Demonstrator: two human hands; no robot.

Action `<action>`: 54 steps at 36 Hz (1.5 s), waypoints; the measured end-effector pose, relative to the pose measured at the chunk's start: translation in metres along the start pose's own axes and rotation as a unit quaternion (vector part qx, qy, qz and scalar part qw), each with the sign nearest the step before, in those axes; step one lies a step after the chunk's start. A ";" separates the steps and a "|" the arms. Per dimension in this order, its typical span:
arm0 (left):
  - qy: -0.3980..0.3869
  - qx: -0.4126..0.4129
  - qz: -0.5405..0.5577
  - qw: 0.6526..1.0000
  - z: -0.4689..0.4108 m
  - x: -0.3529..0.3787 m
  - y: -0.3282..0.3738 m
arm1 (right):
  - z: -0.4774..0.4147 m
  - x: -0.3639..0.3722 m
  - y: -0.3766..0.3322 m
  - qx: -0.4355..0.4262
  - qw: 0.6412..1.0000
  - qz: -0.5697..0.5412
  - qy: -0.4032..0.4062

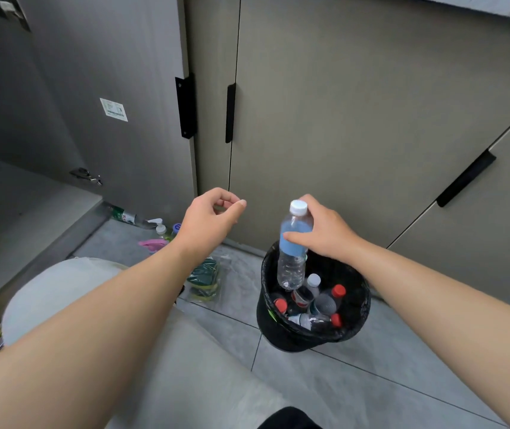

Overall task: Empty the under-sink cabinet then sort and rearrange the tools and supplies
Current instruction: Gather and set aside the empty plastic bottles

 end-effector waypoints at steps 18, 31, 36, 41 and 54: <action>-0.012 -0.042 -0.105 0.993 -0.008 -0.009 -0.026 | 0.017 0.143 0.062 0.160 0.953 0.227 -0.124; -0.105 -0.140 -0.211 0.962 -0.030 -0.032 -0.040 | 0.001 0.131 0.049 0.168 0.953 0.205 -0.143; -0.111 -0.164 -0.273 0.941 -0.053 -0.099 -0.030 | -0.042 0.092 -0.030 0.017 0.996 0.090 0.001; 0.001 -0.184 -0.313 0.932 -0.062 -0.202 -0.062 | -0.084 0.104 -0.120 -0.099 0.995 0.009 -0.014; 0.128 -0.296 -0.184 0.929 -0.007 -0.349 -0.247 | -0.197 0.329 -0.281 -0.194 0.923 0.108 -0.315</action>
Point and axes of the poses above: each hand's wrist, its own z-axis away from the middle knuckle, its own x-axis out of the palm, y = z × x, the point moved 9 cm from there along -z, towards the middle knuckle, and after that the axes turned 12 degrees about z, right-handed, at the moved point
